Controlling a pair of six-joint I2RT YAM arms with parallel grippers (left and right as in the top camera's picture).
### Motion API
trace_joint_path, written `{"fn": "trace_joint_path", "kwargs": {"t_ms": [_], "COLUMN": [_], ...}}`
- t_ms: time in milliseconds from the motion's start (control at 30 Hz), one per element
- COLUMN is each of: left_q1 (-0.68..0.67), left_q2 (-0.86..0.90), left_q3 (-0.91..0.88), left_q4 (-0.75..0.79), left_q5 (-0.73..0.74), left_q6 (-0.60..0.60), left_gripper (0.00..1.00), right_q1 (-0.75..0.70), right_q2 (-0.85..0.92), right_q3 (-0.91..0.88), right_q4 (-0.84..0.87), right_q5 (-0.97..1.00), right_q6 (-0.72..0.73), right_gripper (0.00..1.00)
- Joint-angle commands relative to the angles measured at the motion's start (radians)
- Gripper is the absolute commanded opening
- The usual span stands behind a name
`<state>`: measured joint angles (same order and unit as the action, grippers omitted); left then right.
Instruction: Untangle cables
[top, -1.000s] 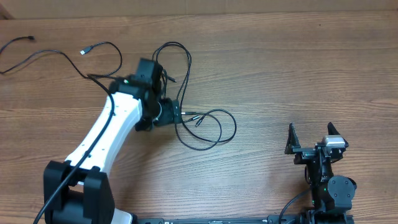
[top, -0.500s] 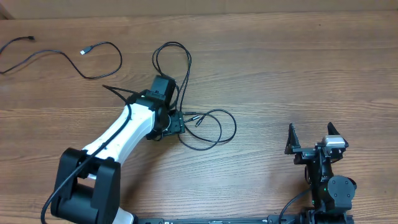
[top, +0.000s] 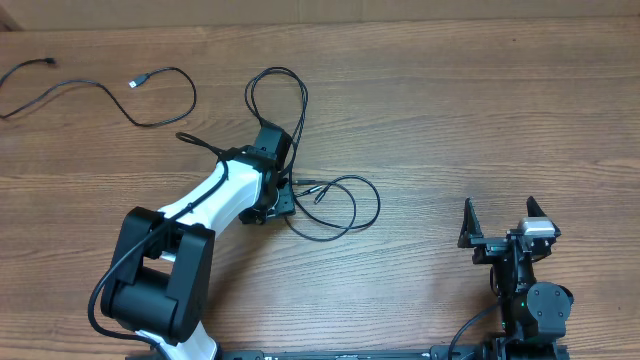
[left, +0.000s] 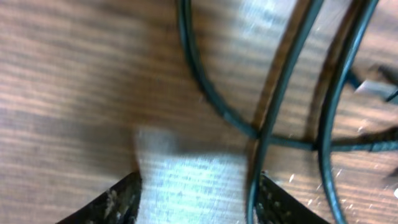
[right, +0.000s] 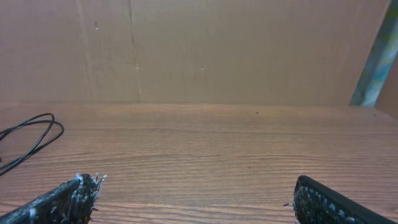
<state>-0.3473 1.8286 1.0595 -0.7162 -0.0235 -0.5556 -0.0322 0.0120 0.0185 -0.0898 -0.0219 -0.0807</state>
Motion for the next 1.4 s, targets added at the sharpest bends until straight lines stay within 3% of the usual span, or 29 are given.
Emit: {"fn": "trace_joint_path", "kwargs": {"t_ms": [0,67,200,233,433,633,900,1133,1367], "left_q1": [-0.007,-0.007,-0.007,-0.007,-0.006,-0.006,-0.006,-0.005,-0.005], "left_q2": [0.098,0.114,0.138,0.139,0.132,0.073,-0.068,-0.245,-0.438], "left_q3": [-0.023,-0.023,-0.023,-0.023,0.074,0.372,0.72,0.864,0.888], "left_q4": [0.033,0.038,0.04,0.04,-0.055,-0.317,-0.46,-0.4,-0.082], "left_q5": [0.012,0.008,0.005,0.005,0.088,0.11,0.118,0.124,0.129], "left_q6": [-0.01,-0.01,-0.01,-0.009,0.065,0.084,0.085,0.089,0.084], "left_gripper": [0.52,0.46,0.07,0.04,0.04,0.04,0.04,0.04,0.04], "right_q1": [-0.001,-0.001,-0.001,-0.001,-0.001,-0.001,-0.001,-0.001,-0.001], "right_q2": [-0.009,-0.009,-0.009,-0.009,-0.009,-0.009,-0.009,-0.009,-0.009], "right_q3": [-0.01,-0.01,-0.01,-0.01,-0.01,-0.01,-0.01,-0.01,-0.01], "right_q4": [0.006,0.006,0.006,0.006,0.006,0.006,0.006,0.006,0.006], "right_q5": [-0.002,-0.002,-0.002,-0.002,-0.002,-0.002,-0.002,-0.002,-0.002], "right_q6": [0.005,0.005,0.005,0.005,0.005,0.005,0.005,0.005,0.005], "right_gripper": [1.0,1.0,1.0,1.0,1.0,1.0,1.0,1.0,1.0]}}
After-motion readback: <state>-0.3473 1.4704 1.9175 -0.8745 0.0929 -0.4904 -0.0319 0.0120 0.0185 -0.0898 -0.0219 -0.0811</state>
